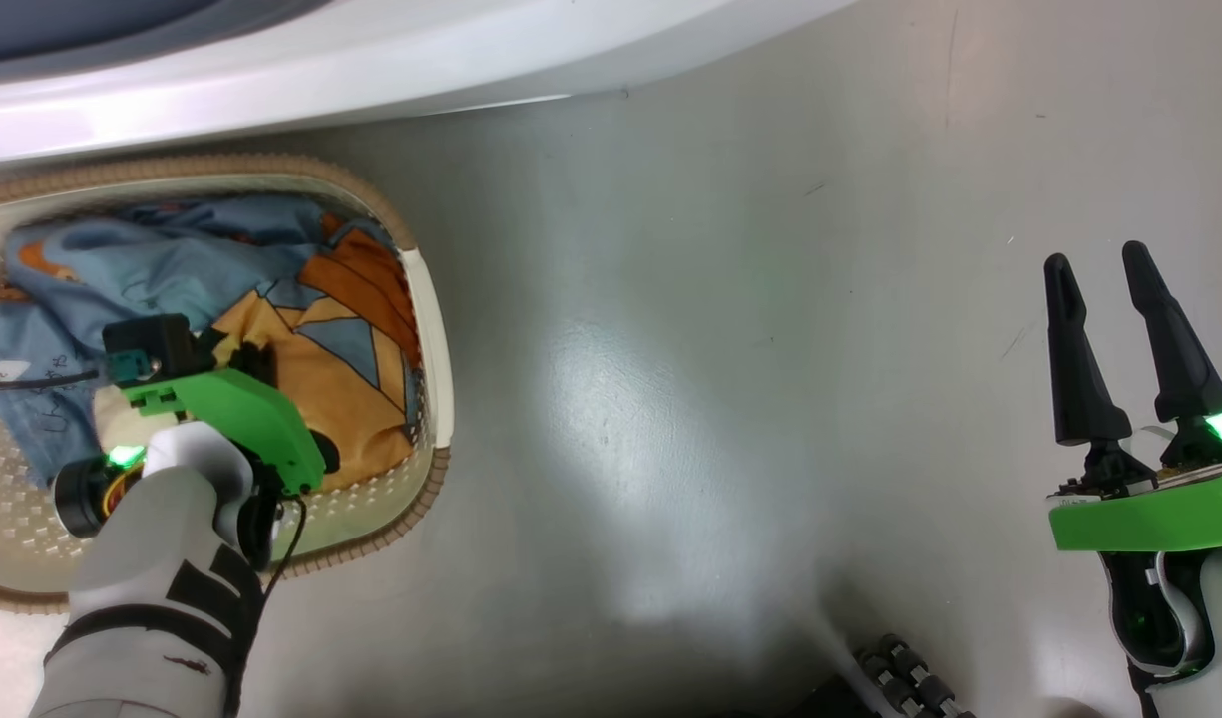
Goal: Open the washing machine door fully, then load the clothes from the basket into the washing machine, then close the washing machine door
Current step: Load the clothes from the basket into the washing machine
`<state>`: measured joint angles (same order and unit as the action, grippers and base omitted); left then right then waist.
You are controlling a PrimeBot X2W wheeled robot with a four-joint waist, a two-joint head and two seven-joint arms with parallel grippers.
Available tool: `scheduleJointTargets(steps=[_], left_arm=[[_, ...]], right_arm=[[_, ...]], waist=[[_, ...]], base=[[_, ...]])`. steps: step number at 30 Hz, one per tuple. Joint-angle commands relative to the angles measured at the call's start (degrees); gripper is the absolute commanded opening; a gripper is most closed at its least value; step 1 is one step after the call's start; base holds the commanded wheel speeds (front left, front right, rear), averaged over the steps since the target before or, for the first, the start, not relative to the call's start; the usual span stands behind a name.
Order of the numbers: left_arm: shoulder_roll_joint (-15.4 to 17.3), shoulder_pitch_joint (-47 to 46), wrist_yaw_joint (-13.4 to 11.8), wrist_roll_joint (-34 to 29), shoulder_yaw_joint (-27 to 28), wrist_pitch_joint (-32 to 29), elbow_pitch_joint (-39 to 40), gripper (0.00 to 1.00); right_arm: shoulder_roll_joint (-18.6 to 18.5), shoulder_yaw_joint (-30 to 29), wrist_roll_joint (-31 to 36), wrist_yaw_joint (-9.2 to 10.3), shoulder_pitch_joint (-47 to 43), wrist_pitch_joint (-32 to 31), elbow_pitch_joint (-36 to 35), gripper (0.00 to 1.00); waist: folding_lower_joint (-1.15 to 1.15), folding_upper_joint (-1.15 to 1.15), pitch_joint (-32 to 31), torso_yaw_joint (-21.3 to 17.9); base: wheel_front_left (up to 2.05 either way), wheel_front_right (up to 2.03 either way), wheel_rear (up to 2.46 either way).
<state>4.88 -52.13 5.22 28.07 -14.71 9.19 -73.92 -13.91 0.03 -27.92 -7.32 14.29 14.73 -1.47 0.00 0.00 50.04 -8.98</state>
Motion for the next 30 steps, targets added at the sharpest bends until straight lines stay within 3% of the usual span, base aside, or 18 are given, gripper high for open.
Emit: scheduleJointTargets(steps=[1,2,22,30], left_arm=[[1.46,1.75,-0.58,0.15,0.54,0.78,-0.02,0.07],[1.41,1.81,-0.69,0.19,0.49,0.89,-0.02,0.00],[-0.34,6.04,0.08,2.29,0.87,5.47,0.91,0.00],[-0.83,12.40,-0.96,1.34,3.62,5.79,11.15,0.00]], right_arm=[[-0.95,0.68,-0.70,-0.17,-1.98,0.27,-1.27,1.00],[-0.94,0.65,-0.71,-0.17,-1.98,0.27,-1.25,1.00],[-1.25,0.46,-0.60,-0.17,-2.61,0.27,-0.50,1.00],[-0.87,0.59,-0.23,-0.17,-3.81,0.27,-0.14,1.00]], waist=[[0.00,0.00,-0.04,0.05],[0.00,0.00,-0.06,0.09],[0.00,0.00,-4.93,2.62],[0.00,0.00,-9.68,4.16]], base=[[0.00,0.00,0.00],[0.00,0.00,0.00],[0.00,0.00,0.00],[0.00,0.00,0.00]])
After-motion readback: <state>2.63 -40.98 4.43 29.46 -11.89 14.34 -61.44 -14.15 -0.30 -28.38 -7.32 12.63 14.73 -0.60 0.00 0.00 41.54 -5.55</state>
